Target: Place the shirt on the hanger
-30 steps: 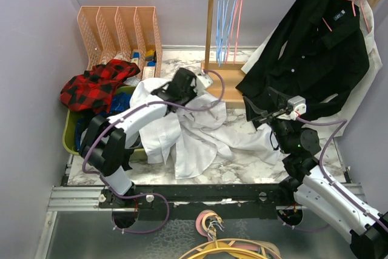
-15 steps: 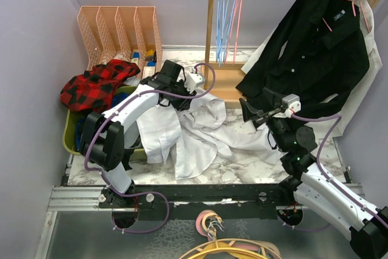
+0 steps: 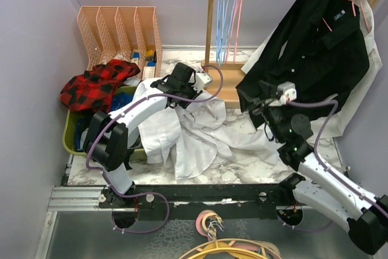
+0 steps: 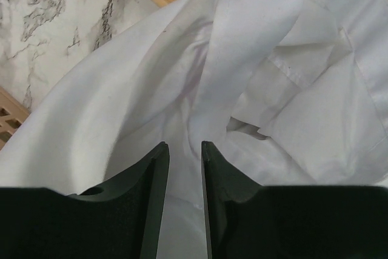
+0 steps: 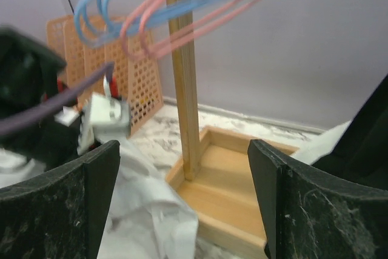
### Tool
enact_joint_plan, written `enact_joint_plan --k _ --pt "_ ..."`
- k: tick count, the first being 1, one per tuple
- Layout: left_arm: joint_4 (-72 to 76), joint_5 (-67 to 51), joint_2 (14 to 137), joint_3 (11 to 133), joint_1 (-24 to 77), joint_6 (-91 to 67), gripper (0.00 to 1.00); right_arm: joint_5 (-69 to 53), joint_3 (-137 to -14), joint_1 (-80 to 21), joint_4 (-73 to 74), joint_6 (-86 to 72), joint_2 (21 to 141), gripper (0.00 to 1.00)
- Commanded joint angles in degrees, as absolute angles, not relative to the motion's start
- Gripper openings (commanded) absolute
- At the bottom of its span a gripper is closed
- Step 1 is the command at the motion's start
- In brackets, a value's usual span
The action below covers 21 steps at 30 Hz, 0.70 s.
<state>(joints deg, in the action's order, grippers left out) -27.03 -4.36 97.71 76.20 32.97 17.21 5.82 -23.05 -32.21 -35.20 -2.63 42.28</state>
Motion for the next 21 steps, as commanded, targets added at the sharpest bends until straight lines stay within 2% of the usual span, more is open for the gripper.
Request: enact_joint_plan --k 1,3,4,10,21 --pt "-24.78 0.30 94.40 75.21 32.78 16.02 0.32 11.34 -42.09 -32.39 -24.25 -6.46 51.53 0.79" --pt "-24.55 0.07 94.10 74.29 32.78 15.62 0.31 11.87 -49.79 -32.49 -19.32 -8.28 56.76 0.68" --pt "-24.59 -0.34 94.03 74.05 32.79 15.47 0.31 11.82 -53.08 -32.46 -17.97 -8.98 58.93 0.67" --pt "-24.63 -0.89 92.51 72.93 32.78 16.19 0.31 10.09 -59.44 -32.44 -19.67 -9.67 63.99 0.73" --pt "-24.37 -0.55 91.93 72.71 32.79 16.79 0.31 16.78 -68.30 -32.46 -12.97 -9.45 72.15 0.68"
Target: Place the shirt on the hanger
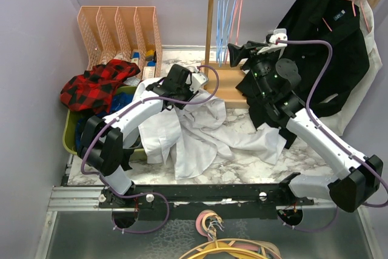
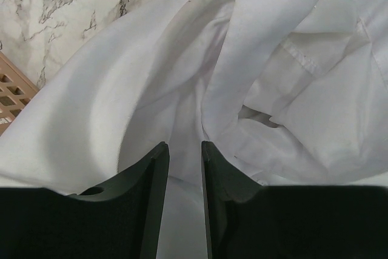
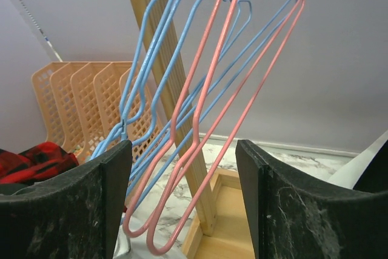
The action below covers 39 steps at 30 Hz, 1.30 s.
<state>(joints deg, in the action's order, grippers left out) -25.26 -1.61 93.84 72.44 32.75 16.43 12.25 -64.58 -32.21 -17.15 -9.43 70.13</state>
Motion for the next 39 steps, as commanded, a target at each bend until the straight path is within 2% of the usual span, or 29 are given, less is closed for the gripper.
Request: enact_joint_plan --k 1,22,29,35,36,39 --pt "-24.43 -0.60 91.93 72.77 32.82 16.82 0.31 17.65 -69.03 -32.46 -12.38 -9.42 72.72 0.68" --pt "-25.30 -1.39 91.88 73.72 32.83 16.60 0.31 25.47 -68.73 -32.39 -11.02 -5.89 74.81 0.69" --pt "-25.53 -1.95 91.58 73.60 32.79 16.24 0.31 27.25 -73.18 -32.43 -12.00 -0.54 78.69 0.64" --pt "-25.74 -2.15 91.33 73.41 32.82 16.37 0.32 29.68 -79.94 -31.67 -10.81 2.24 83.47 0.68" --pt "-25.75 -2.07 91.36 73.39 32.79 16.43 0.32 29.97 -80.80 -31.38 -10.61 2.38 84.12 0.66" --pt "-25.75 -1.83 91.23 73.39 32.82 16.59 0.32 30.75 -83.22 -30.63 -9.53 2.75 85.99 0.44"
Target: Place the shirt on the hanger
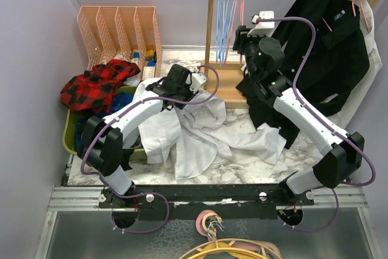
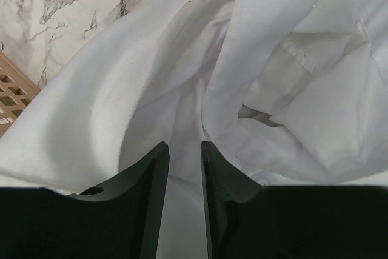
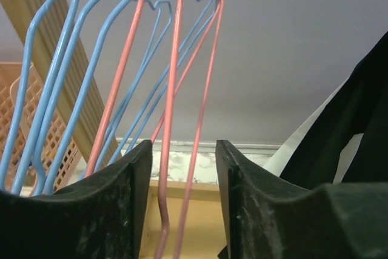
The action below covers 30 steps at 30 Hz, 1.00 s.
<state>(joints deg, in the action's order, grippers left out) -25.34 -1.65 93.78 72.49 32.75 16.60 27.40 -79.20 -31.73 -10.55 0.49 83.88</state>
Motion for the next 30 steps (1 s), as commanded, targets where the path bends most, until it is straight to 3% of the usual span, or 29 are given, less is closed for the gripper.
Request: enact_joint_plan --k 1,3,7,11,24,30 --pt "-25.69 -1.76 91.19 73.31 32.79 16.61 0.32 31.06 -83.95 -30.40 -9.05 2.85 86.48 0.39" --pt "-25.77 -1.69 91.19 73.30 32.81 16.68 0.32 30.96 -85.10 -29.86 -7.89 2.71 87.25 0.32" --pt "-25.91 -1.58 91.48 73.37 32.81 16.86 0.32 29.32 -84.99 -28.63 -7.19 1.58 87.46 0.29" --pt "-28.55 -3.80 92.26 74.56 32.91 17.97 0.32 28.74 -83.84 -28.06 -8.73 2.59 86.70 0.03" --pt "-46.68 -5.35 91.67 80.48 35.11 26.77 0.43 21.85 -81.83 -25.05 -11.20 2.50 80.19 0.02" --pt "-52.47 -7.41 91.67 84.84 35.42 26.94 0.44 19.53 -80.63 -24.96 -11.96 2.13 76.00 0.02"
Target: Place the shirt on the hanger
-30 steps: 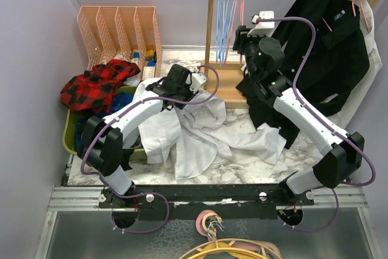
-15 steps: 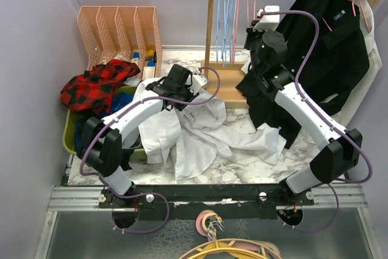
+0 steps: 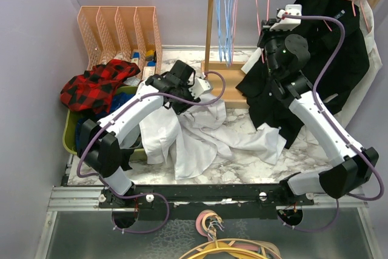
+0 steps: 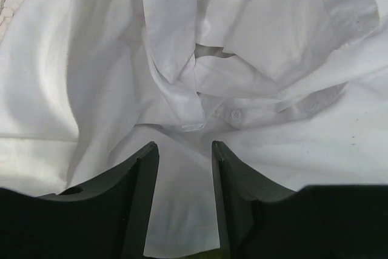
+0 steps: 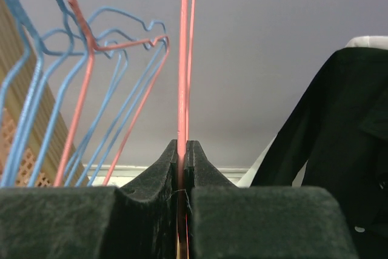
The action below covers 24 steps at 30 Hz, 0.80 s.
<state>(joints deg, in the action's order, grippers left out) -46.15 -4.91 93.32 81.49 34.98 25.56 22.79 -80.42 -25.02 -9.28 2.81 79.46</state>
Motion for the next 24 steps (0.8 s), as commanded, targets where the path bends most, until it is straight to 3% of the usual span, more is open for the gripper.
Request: enact_joint_plan --k 1,7,11,19,24 --pt "-52.37 -6.67 91.55 85.16 35.46 26.61 0.44 19.51 -80.53 -24.96 -11.25 1.56 75.29 0.02" --pt "-50.94 0.97 90.36 84.31 36.53 30.49 0.45 19.26 -71.07 -24.94 -7.93 -1.99 66.22 0.02" --pt "-49.00 4.27 90.79 84.68 36.77 30.51 0.56 18.57 -63.12 -24.96 -3.66 -6.05 59.02 0.02" --pt "-41.56 8.92 93.79 83.27 45.16 24.52 0.57 19.64 -47.14 -24.96 7.87 -15.75 40.51 0.02" --pt "-32.54 12.72 98.37 81.89 47.56 20.86 0.57 21.25 -44.74 -24.96 15.23 -18.89 33.69 0.02"
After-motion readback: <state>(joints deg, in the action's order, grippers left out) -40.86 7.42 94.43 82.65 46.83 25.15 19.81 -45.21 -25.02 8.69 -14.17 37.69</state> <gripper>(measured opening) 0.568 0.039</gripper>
